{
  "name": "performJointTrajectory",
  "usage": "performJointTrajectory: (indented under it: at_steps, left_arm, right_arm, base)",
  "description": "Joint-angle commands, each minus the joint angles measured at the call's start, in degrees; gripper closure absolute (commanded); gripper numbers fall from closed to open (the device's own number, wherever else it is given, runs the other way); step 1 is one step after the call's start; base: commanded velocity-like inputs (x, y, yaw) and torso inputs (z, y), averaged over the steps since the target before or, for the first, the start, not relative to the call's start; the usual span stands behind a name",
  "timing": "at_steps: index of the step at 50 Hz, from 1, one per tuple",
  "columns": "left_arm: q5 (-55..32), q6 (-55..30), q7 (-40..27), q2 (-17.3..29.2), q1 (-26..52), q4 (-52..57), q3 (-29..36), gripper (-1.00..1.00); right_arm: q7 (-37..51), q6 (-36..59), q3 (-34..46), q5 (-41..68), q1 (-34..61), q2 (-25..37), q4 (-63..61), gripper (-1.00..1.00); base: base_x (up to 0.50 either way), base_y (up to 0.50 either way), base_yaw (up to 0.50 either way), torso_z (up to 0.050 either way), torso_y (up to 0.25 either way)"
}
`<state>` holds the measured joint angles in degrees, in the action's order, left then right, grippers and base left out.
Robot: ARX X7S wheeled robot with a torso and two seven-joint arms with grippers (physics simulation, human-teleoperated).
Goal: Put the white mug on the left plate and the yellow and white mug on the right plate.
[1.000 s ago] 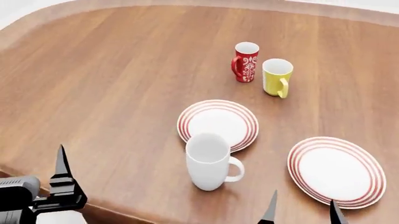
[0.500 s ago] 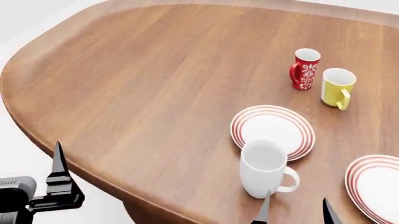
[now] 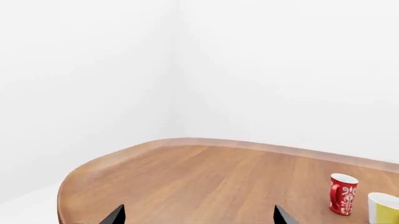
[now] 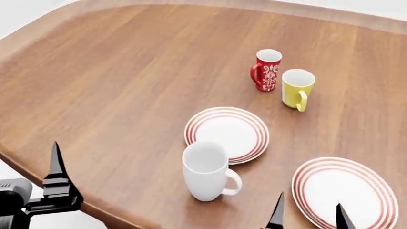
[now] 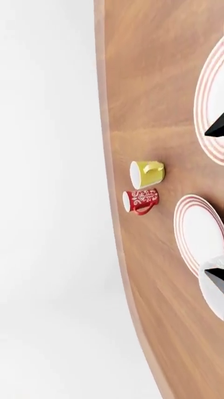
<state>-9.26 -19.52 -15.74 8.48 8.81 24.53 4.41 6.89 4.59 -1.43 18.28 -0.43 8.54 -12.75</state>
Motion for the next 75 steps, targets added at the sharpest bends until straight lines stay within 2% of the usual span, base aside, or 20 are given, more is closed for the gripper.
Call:
performJointTrajectory:
  at_steps: [1, 3, 5, 20, 50, 69, 73, 75]
  left_arm:
    - [-0.5, 0.2, -0.3, 0.7, 0.3, -0.2, 0.2, -1.0]
    - [-0.5, 0.3, -0.4, 0.8, 0.4, -0.4, 0.2, -1.0]
    - [-1.1, -0.3, -0.8, 1.1, 0.7, 0.6, -0.6, -1.0]
    - [-1.8, -0.3, -1.3, 1.9, 0.9, 0.7, -0.7, -1.0]
    - [-3.0, -0.4, -2.4, 3.0, 0.6, 1.9, -0.7, -1.0]
    - [-4.1, -0.3, -3.5, 4.1, 0.9, 2.1, -0.3, -1.0]
    - [-4.5, -0.3, -3.7, 4.3, 0.9, 2.3, -0.6, -1.0]
    - [-5.2, -1.3, -4.1, 4.6, 0.9, 3.4, -1.3, -1.0]
  right_arm:
    - [3.6, -1.3, -1.5, -1.0, -0.2, -0.2, -0.9, -1.0]
    - [4.0, -1.6, -2.1, -0.3, -0.4, -0.4, -1.4, -1.0]
    - [2.9, -4.7, -5.1, 5.2, -1.0, -1.8, -1.6, -1.0]
    - [4.4, -4.0, -5.0, 7.1, -1.2, -1.1, -2.7, -1.0]
    - [5.7, -5.3, -2.7, 5.7, -1.2, 0.3, -1.9, -1.0]
    - [6.0, -8.5, -2.8, 6.3, -1.7, 0.3, -1.6, -1.0]
    - [6.7, -7.8, -2.7, 6.1, -1.9, 0.7, -1.9, -1.0]
    - [7.1, -4.4, -2.1, 5.8, -2.0, 2.6, -2.9, -1.0]
  base:
    - [0.0, 0.0, 0.0, 0.0, 0.0]
    - [0.0, 0.0, 0.0, 0.0, 0.0]
    - [0.0, 0.0, 0.0, 0.0, 0.0]
    - [0.1, 0.02, 0.0, 0.0, 0.0]
    - [0.47, 0.17, 0.0, 0.0, 0.0]
    - [0.08, 0.03, 0.0, 0.0, 0.0]
    - [0.0, 0.0, 0.0, 0.0, 0.004]
    - [0.0, 0.0, 0.0, 0.0, 0.0]
